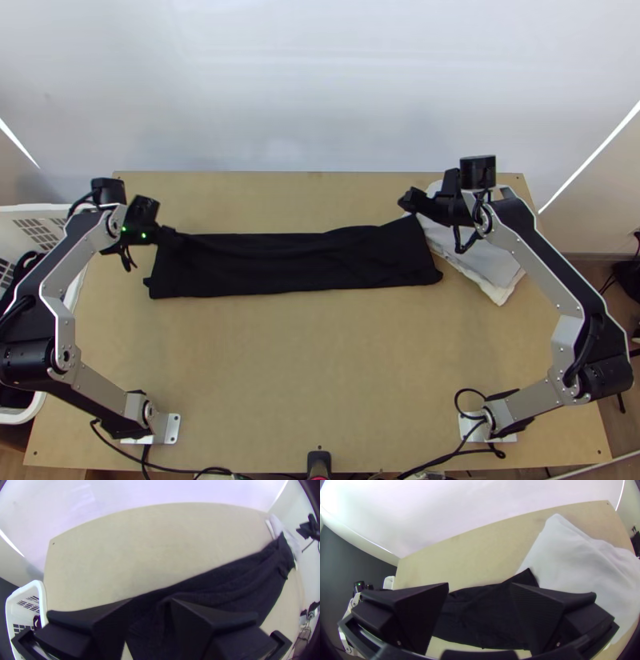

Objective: Fold the t-shirt

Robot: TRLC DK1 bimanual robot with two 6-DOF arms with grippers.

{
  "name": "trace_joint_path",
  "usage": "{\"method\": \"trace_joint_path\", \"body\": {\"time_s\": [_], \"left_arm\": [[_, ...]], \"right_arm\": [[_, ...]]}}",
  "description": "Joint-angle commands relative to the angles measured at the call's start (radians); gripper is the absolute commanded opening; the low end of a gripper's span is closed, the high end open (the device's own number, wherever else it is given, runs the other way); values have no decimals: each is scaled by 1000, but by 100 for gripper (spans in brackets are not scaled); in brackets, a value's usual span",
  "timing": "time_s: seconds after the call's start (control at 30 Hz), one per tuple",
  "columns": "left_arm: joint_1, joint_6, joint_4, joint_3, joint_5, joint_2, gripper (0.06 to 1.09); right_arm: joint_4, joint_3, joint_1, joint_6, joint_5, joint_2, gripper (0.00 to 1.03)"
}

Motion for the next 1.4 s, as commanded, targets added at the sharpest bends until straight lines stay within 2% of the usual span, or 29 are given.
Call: {"method": "trace_joint_path", "body": {"time_s": [0.0,0.1,0.23,0.3,0.47,0.83,1.2,1.37], "left_arm": [[61,-265,133,65,6,31,105],[116,-403,125,102,29,36,105],[234,-526,62,108,159,33,105],[311,-543,10,80,312,37,105],[403,-560,-37,-18,446,40,105],[395,-261,-57,-236,547,11,105],[386,-118,-53,-271,546,46,105],[346,-98,-53,-280,546,54,105]], "right_arm": [[8,57,55,-10,95,-43,99],[-1,85,86,-6,114,-79,99],[-93,148,126,20,114,-100,99],[-110,152,133,20,114,-111,99],[-141,145,147,23,110,-103,99],[-185,159,224,23,99,-63,99],[-210,179,227,48,99,-66,99],[-210,179,225,70,99,-68,99]]}}
